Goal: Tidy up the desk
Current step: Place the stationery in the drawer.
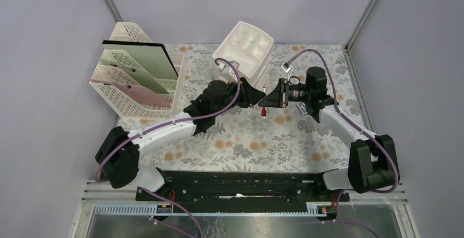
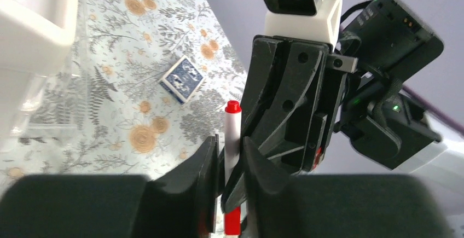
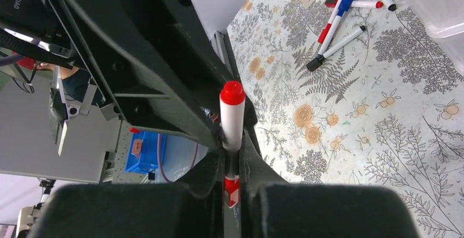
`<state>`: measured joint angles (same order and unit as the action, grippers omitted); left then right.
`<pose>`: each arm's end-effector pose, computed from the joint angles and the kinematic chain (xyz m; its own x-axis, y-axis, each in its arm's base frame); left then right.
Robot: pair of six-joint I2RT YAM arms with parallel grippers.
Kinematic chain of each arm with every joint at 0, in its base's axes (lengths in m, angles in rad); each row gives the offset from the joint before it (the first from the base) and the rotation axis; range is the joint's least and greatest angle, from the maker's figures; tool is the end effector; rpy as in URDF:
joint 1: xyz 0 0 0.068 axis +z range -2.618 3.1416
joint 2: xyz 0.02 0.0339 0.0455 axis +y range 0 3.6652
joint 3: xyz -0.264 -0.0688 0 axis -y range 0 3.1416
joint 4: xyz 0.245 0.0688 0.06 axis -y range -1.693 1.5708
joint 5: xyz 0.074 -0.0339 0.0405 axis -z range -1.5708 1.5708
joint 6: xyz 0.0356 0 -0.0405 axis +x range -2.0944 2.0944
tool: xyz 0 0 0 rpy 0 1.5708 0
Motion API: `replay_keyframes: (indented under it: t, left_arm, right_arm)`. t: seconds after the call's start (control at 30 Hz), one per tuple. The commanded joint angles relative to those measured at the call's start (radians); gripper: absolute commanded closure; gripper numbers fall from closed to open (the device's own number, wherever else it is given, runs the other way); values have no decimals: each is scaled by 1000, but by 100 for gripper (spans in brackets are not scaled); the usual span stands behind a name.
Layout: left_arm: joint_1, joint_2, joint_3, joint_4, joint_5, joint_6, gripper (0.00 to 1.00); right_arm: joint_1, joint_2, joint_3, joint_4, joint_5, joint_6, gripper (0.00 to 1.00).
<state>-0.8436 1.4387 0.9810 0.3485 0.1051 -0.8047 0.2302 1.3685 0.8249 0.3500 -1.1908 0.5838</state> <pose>0.2234 -0.2567 0.3088 -0.6356 -0.3638 -0.6810 0.5109 0.4630 -0.7243 0.2780 0.0991 0.2800 -0.6920 0.0478 -0.7203 -0.7077 0.1520 0.6900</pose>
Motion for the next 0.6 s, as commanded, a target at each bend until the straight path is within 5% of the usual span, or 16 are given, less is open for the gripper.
replay_keyframes:
  t: [0.0,0.1,0.33,0.57]
  left_arm:
    - [0,-85,35,-28,-78,22,61]
    - [13,-134,47,-96,-114,65,36]
    - [86,-268,24,-255,-165,181,2]
    - [199,-432,-121,-373,-245,155,1]
  right_arm:
    - [8,6,9,17,-18,-36,100]
    - [-2,6,27,-73,-21,-136,100]
    - [-119,29,59,-208,61,-232,100]
    - [-148,117,159,-344,261,-323,100]
